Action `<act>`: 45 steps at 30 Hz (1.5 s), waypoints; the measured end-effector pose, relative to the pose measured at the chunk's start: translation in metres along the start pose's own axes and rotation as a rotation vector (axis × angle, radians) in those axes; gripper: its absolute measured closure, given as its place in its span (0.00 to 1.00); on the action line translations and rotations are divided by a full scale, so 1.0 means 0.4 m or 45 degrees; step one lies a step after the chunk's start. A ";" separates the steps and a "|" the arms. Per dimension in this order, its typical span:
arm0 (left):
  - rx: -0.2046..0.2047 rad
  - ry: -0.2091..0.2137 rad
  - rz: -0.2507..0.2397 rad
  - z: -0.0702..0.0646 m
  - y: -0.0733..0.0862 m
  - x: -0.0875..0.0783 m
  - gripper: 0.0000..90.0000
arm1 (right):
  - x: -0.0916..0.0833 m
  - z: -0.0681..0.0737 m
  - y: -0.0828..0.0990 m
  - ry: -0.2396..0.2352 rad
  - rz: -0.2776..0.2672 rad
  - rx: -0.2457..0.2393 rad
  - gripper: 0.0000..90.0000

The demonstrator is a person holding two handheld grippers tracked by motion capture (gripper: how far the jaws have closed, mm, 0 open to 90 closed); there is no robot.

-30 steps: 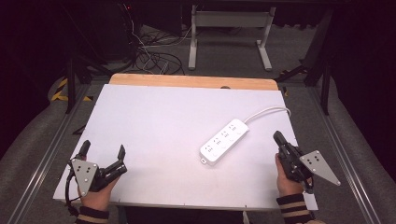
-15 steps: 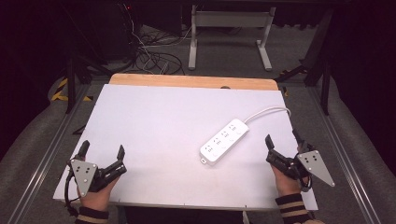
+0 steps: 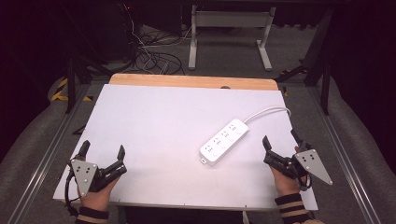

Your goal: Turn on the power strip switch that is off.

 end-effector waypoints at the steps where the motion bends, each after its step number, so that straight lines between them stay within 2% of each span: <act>1: 0.000 0.000 0.001 0.000 0.000 0.000 0.00 | 0.000 0.000 0.000 -0.001 0.000 0.000 0.06; 31: -0.002 0.006 0.008 0.001 0.002 -0.001 0.00 | 0.004 0.014 0.021 -0.026 0.061 -0.020 0.06; 45: -0.003 0.010 0.007 -0.002 0.002 0.002 0.00 | 0.005 0.016 0.026 -0.033 0.069 -0.023 0.06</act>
Point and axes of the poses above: each handheld gripper's, and its own axes: x roughly forward along the jaws, y roughly out of its underside, z roughly to its left, the point moved 8 cm from there along x, roughly forward along the jaws, and after that the axes turned 10 degrees about -z, right-handed, at the moved point
